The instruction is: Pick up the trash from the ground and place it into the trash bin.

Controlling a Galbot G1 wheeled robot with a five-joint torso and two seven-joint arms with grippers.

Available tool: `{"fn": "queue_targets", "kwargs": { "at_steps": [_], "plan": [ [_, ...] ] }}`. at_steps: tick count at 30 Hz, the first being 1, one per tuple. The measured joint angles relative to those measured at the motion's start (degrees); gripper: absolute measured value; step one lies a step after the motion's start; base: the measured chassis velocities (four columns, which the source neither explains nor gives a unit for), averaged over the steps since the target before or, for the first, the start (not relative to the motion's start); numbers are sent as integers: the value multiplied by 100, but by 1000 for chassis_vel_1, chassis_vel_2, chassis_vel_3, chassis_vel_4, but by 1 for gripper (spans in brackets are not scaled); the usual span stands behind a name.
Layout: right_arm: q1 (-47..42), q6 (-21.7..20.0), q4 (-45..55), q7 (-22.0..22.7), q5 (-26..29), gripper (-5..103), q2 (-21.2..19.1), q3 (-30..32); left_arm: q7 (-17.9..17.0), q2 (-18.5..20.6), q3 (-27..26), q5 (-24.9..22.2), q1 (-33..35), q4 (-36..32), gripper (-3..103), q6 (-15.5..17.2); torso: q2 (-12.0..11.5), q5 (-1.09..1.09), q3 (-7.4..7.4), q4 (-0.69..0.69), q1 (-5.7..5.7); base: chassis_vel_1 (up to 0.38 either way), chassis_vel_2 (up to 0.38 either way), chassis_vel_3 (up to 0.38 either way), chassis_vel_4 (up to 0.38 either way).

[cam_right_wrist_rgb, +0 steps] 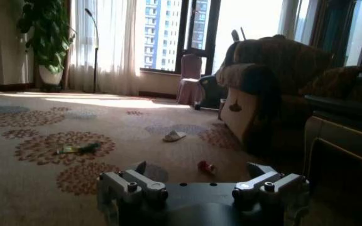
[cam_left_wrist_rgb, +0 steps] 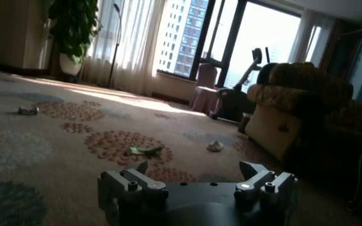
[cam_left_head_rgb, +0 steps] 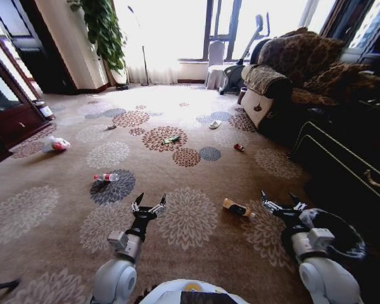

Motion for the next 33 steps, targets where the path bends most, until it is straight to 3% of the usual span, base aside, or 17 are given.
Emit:
{"fn": "queue_targets", "kwargs": {
  "at_steps": [10, 15, 33],
  "plan": [
    [32, -29, -134, 0, 107, 100, -82, 22, -37, -81, 169, -130, -235, 344, 95, -58, 0, -2, 0, -1, 0, 0, 0, 0, 0],
    [47, -33, -81, 0, 67, 100, 18, -40, -89, -62, 212, -145, -250, 401, 98, -47, 0, -1, 0, 0, 0, -74, -54, 60, 60],
    [-77, 23, 50, 0, -18, 100, 156, -138, -120, -62, 230, -186, -192, 393, 100, -40, 0, -5, 0, 0, 0, -230, -228, 242, 227]
  ]
}}
